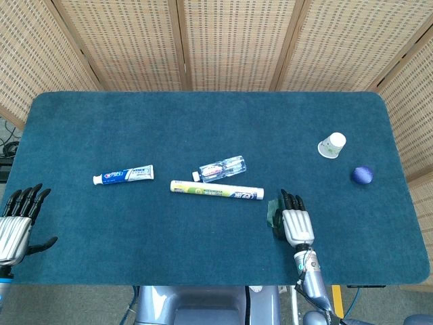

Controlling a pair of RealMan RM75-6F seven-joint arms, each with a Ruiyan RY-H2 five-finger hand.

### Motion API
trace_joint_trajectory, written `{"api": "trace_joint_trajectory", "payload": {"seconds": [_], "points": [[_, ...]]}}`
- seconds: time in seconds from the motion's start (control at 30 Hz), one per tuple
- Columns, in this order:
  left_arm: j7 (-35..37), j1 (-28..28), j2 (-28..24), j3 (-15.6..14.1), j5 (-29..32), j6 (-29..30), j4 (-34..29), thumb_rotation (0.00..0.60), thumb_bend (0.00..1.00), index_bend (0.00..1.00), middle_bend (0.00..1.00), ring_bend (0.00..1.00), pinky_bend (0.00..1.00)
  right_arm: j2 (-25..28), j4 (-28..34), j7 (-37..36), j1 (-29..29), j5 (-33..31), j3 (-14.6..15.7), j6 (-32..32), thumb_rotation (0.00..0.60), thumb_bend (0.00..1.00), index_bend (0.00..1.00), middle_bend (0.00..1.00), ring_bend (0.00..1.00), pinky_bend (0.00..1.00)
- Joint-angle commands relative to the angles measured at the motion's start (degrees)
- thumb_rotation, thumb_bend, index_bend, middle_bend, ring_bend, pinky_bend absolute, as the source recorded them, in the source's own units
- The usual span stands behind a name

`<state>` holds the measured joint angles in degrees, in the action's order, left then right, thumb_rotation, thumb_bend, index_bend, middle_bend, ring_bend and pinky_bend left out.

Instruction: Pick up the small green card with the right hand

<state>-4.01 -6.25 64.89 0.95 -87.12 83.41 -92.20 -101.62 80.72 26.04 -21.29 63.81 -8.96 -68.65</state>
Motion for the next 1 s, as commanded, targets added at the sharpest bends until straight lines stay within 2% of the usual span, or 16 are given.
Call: {"api": "trace_joint_trajectory", "payload": {"seconds": [0.03,0.23,0.6,1.0], "points": [[0.1,-0.03,-0.02,0.0,0.02,-0.06,0.04,0.6,0.07,0.0,0.0,0.0,0.0,-0.09,-0.1,-0.07,-0.06,-0.14,0.08,0.18,0.6,0.36,0.57,0.0,0.0,0.0],[0.25,-0.06,0.04,-0.08,-0.11,-0.1,0.2,0.6,0.08,0.0,0.0,0.0,0.0,-0.18,-0.05,0.0,-0.16,-0.1,0.43,0.35,0.6,0.37,0.57,0.0,0.0,0.0],[0.5,-0.07,-0.01,-0.05,-0.35,0.16,0.2,0.6,0.08,0.0,0.0,0.0,0.0,0.51,1.23,0.01,-0.49,-0.16,0.5,0.71,0.6,0.46,0.57,0.0,0.0,0.0],[0.7,-0.13,-0.01,0.0,-0.31,0.14,0.23,0.6,0.08,0.0,0.0,0.0,0.0,0.57,1.64,0.28,-0.85,-0.26,0.92,1.19,0.6,0.47,0.57,0.0,0.0,0.0]]}}
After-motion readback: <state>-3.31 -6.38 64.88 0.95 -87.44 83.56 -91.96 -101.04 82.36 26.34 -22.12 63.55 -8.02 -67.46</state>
